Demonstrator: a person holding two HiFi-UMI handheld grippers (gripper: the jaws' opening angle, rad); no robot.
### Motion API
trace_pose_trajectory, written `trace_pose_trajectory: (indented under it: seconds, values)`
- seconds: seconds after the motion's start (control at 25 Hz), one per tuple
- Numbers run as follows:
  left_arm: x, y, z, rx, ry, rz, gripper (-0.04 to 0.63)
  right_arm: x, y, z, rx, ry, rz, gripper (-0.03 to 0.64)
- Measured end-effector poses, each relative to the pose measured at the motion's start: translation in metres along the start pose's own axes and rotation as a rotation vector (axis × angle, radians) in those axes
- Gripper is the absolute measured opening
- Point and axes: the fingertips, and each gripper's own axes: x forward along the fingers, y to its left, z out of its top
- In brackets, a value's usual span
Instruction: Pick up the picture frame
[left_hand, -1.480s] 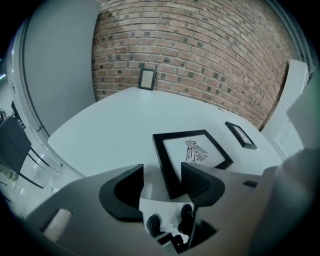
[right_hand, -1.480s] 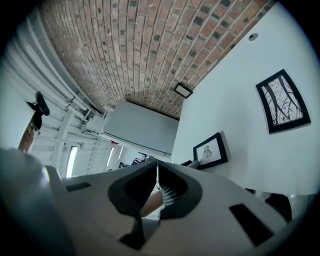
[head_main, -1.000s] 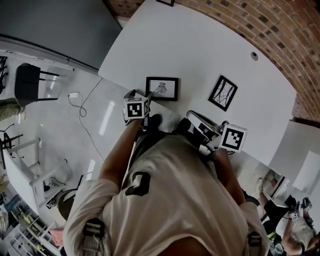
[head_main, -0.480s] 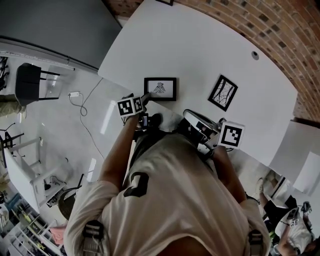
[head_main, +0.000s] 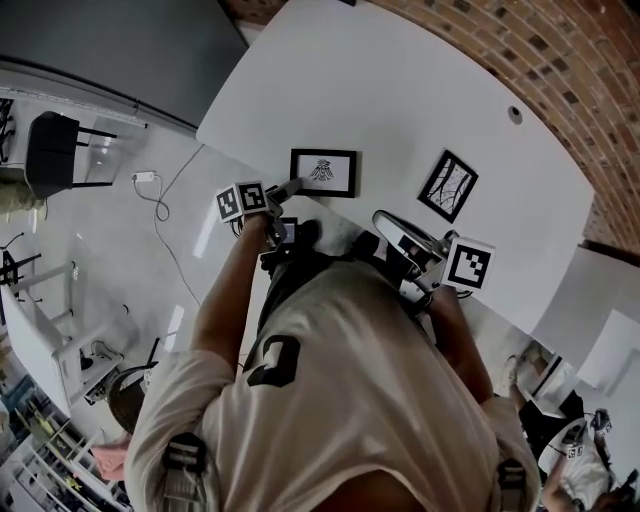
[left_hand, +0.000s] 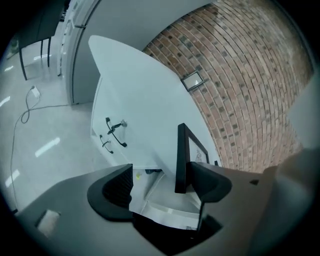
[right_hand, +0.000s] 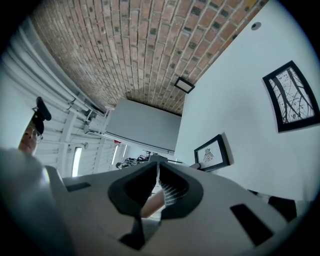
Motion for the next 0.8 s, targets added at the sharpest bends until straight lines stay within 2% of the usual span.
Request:
trace_pose_trajectory:
  seconds: [0.24,0.44,0.68,0.8]
  values:
    - [0.0043,-0.0025,-0.0005,-0.001,0.066,-0.053,0.350,0.0033,-0.0014,0.0037,0.009,-0.008,-0.006,0.006]
    - [0.0055,-0.0023,-0.0038,-0.047,0.087,-0.119,0.345,0.0056,-0.0006,0.0052,0.010,-0.017,-0.013,0.006]
    - [0.0055,-0.0036,-0.0060,-0.029,0.133,-0.158,0.341,0.0080,0.0001,0.0074,0.013,-0.038,-0.018,0.006]
    - [0.0068,-0.0080,-0.0073,-0.050,0.136,-0.190,0.342,0.0082,-0.0002,0.0078,0.014,-0.048,-0.021,0.006]
